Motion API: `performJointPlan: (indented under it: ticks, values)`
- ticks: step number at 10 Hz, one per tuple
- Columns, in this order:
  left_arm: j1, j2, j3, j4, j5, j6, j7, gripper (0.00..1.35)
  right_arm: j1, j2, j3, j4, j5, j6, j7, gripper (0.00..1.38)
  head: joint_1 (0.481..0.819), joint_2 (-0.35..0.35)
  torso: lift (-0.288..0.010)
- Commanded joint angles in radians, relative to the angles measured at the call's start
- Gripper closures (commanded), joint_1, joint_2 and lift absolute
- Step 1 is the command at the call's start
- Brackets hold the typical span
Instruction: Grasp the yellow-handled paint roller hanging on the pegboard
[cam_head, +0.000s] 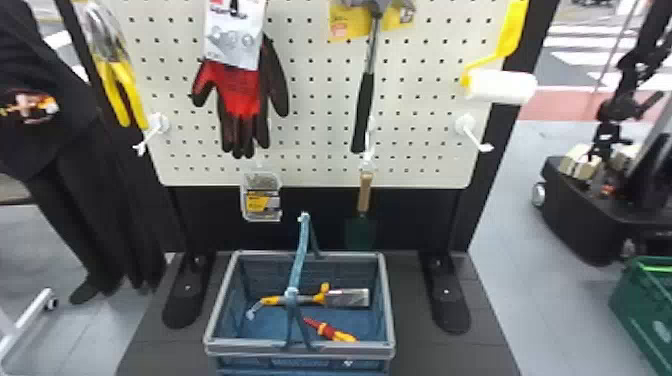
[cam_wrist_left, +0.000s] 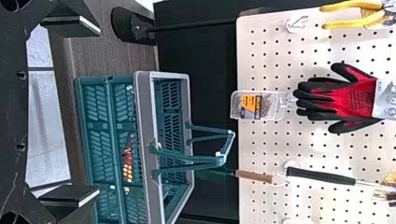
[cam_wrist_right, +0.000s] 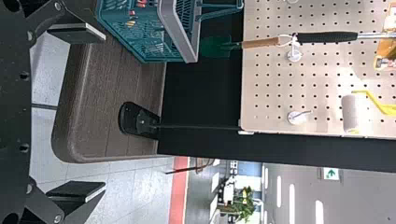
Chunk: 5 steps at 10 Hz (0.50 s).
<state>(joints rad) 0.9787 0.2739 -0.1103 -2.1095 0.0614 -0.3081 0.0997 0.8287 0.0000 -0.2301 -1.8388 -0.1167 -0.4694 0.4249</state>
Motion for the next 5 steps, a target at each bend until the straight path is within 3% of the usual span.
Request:
performJointPlan:
  ticks: [1, 3, 5]
  values:
    - [-0.001, 0.001, 0.0, 0.0, 0.001, 0.001, 0.0, 0.12, 0.003, 0.001, 0.0, -0.052, -0.012, 0.04, 0.0, 0.18, 0.549, 0.0, -0.1]
    - [0.001, 0.004, 0.0, 0.0, 0.005, 0.006, 0.0, 0.12, -0.012, 0.001, -0.02, -0.197, -0.006, 0.143, 0.008, 0.18, 0.549, 0.0, -0.1]
    - [-0.003, 0.008, -0.002, 0.0, 0.008, 0.01, 0.0, 0.12, -0.104, 0.001, -0.064, -0.32, 0.023, 0.29, 0.11, 0.17, 0.549, 0.0, -0.1]
